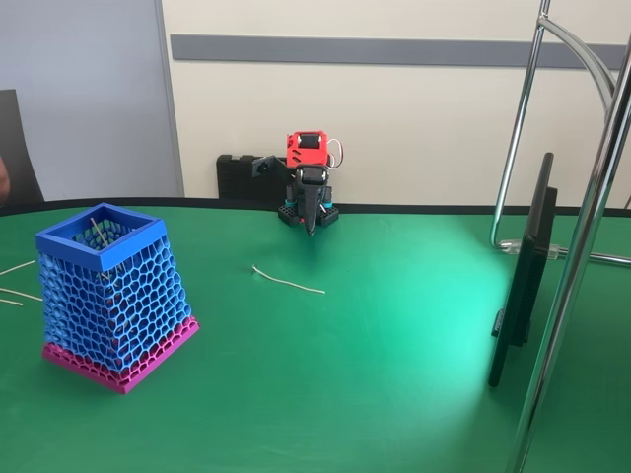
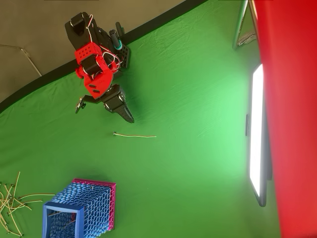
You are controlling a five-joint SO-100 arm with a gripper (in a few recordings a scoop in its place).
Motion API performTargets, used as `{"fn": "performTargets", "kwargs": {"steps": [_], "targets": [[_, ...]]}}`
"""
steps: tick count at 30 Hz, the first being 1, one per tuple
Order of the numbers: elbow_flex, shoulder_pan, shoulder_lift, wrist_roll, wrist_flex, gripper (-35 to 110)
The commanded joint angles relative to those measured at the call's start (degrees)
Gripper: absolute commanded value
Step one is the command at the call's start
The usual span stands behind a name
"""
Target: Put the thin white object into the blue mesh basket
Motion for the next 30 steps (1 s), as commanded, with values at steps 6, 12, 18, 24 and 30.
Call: {"fn": "performTargets", "kwargs": {"steps": [6, 12, 18, 24, 30], "targets": [[0.44, -0.09, 0.44, 0.0, 0.09, 1], [0.44, -0.09, 0.44, 0.44, 0.09, 1], [0.44, 0.7, 0.0, 1.32, -0.44, 1], [-1.23, 0.88, -5.19, 2.46, -2.02, 1], [-7.73, 1.14, -12.57, 6.86, 0.09, 1]]}}
